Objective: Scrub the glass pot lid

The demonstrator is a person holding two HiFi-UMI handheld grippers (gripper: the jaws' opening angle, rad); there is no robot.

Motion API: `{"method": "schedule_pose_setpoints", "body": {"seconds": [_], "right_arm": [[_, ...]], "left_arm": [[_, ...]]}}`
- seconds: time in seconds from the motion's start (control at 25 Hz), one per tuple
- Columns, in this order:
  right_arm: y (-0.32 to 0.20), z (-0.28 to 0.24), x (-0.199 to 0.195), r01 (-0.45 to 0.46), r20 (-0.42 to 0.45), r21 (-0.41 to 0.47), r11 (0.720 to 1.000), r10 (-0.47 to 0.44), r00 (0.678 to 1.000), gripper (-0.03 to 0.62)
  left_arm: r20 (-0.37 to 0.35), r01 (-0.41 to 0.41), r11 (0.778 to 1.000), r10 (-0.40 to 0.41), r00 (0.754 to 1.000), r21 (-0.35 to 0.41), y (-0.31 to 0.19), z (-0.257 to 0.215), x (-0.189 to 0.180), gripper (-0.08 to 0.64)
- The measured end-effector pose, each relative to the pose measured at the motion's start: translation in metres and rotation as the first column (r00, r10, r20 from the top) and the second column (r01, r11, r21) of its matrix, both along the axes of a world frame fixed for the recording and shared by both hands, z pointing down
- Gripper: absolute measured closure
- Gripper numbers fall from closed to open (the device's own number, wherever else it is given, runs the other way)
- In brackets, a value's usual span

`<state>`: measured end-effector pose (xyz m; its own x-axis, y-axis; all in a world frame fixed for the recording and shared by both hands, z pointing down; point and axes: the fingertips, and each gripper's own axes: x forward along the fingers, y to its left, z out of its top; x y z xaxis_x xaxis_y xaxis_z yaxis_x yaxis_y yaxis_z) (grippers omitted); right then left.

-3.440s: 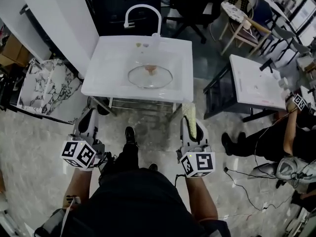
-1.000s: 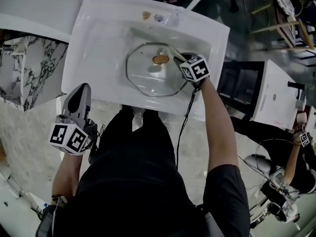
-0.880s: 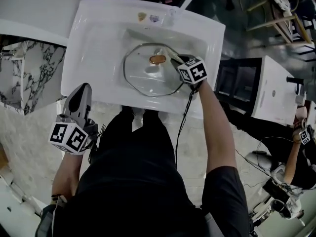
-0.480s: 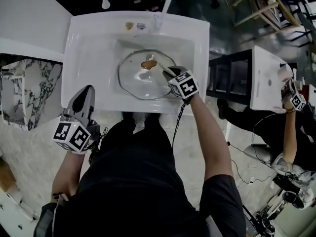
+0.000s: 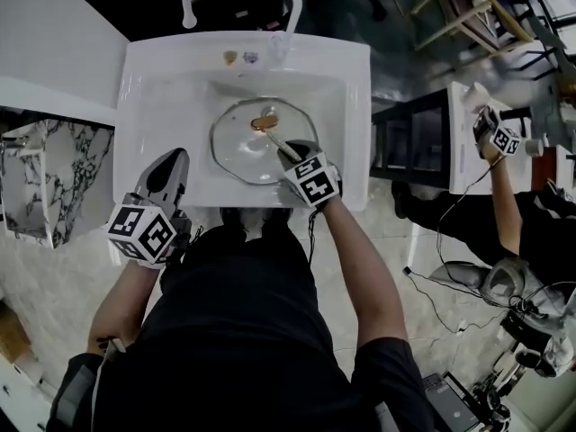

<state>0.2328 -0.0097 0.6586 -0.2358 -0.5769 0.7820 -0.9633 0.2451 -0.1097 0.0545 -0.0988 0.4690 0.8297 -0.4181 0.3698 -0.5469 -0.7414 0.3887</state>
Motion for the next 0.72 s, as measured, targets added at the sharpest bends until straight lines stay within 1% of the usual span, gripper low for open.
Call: {"method": "schedule_pose_setpoints", "body": {"seconds": [0.12, 0.36, 0.44, 0.52, 0.6, 0.68, 0.72], "right_arm": [[0.002, -0.005, -0.017, 0.028, -0.039, -0.010, 1.000, -0.028, 0.999, 0.525], [0.007, -0.011, -0.065, 0.128, -0.034, 0.001, 0.992, -0.128, 0.991, 0.525], [0.009, -0.013, -0.080, 0.154, -0.002, -0.001, 0.988, -0.154, 0.988, 0.525], [0.009, -0.020, -0.094, 0.177, 0.053, 0.002, 0.984, -0.177, 0.983, 0.525], [0.006, -0.029, -0.101, 0.196, 0.093, -0.001, 0.981, -0.195, 0.976, 0.526], [-0.002, -0.034, -0.097, 0.197, 0.100, 0.004, 0.980, -0.196, 0.975, 0.526], [-0.008, -0.034, -0.091, 0.192, 0.086, 0.010, 0.981, -0.192, 0.978, 0.526]], "left_arm": [[0.001, -0.016, 1.000, 0.016, 1.000, -0.018, -0.001, 0.006, 0.006, 0.558], [-0.015, -0.045, 0.999, 0.044, 0.999, -0.028, 0.000, 0.008, 0.018, 0.558], [-0.024, -0.039, 0.999, 0.038, 0.999, -0.038, 0.001, 0.010, 0.019, 0.558], [-0.035, -0.025, 0.998, 0.023, 0.999, -0.055, 0.002, 0.012, 0.015, 0.558], [-0.039, -0.006, 0.998, 0.004, 0.999, -0.064, 0.000, 0.013, 0.008, 0.558], [-0.036, 0.021, 0.998, -0.024, 0.999, -0.066, -0.003, 0.014, -0.004, 0.558], [-0.034, 0.040, 0.997, -0.042, 0.999, -0.067, -0.004, 0.014, -0.011, 0.558]]}}
